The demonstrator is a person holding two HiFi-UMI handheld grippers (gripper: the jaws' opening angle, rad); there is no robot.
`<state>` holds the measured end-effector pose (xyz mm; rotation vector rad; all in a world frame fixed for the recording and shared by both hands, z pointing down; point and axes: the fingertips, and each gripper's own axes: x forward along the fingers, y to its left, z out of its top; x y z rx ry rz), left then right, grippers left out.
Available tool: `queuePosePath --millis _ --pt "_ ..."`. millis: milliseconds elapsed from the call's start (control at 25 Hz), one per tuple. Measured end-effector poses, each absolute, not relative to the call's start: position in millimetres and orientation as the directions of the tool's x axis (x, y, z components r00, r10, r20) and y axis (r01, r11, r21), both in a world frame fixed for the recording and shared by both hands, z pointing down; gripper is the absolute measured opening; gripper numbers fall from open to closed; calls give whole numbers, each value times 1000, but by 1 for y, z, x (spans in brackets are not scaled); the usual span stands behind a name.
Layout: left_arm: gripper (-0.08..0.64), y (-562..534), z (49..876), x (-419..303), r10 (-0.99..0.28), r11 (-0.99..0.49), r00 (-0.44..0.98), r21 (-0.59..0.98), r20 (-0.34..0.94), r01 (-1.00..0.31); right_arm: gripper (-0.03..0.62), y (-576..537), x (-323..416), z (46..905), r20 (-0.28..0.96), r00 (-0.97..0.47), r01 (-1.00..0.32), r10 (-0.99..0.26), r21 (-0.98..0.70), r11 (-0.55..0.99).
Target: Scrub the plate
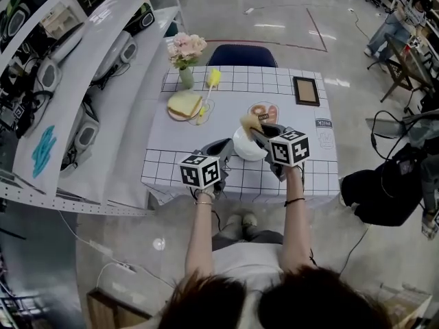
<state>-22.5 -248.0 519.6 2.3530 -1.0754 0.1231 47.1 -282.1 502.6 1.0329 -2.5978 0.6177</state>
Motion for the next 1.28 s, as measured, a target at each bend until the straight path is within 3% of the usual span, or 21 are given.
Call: queuePosePath --millis 640,1280 --pt "11 -255 562 -27 -586 -492 728 557 355 -669 74 -314 31 556 564 -656 -729 -502 -300 615" --pt "11 -260 573 -30 -601 -442 709 585 370 -680 74 -317 28 588 649 -639 -717 -413 -307 626"
